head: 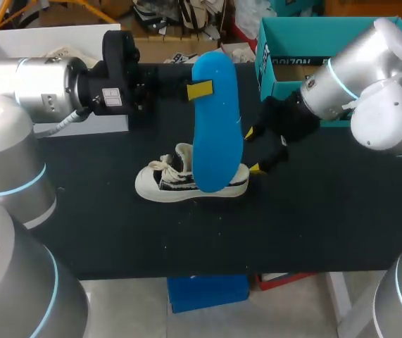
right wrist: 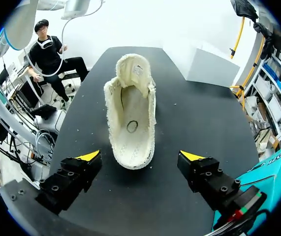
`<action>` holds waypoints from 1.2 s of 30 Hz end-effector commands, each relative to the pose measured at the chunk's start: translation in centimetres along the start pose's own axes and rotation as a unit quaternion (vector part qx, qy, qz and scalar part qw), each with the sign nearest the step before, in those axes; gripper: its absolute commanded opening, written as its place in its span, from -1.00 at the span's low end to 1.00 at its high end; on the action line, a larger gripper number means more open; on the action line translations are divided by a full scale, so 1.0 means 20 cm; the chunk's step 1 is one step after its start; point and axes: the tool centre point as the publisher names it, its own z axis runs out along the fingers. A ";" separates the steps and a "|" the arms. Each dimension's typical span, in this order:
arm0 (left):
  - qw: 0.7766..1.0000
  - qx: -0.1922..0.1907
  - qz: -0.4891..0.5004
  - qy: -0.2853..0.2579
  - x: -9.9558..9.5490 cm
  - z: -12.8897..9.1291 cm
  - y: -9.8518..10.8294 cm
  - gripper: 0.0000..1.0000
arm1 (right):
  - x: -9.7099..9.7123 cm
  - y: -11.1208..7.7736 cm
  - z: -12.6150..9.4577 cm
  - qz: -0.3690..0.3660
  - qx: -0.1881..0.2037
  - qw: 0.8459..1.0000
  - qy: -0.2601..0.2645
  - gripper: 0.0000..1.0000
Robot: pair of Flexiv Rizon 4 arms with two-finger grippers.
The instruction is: Take the shoe out of the shoebox, open the shoe tongue, remove and reinsert the insole, then place the shoe into the shoebox
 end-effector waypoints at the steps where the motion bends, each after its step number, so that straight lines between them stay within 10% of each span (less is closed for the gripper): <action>1: 1.000 0.001 0.001 -0.002 0.00 0.01 0.01 -1.00 | -0.03 0.06 -0.03 -0.007 0.100 0.995 0.011 1.00; 36: 1.000 0.001 0.001 -0.002 0.00 0.01 0.01 -1.00 | -0.06 0.29 -0.02 -0.051 0.230 0.971 0.033 1.00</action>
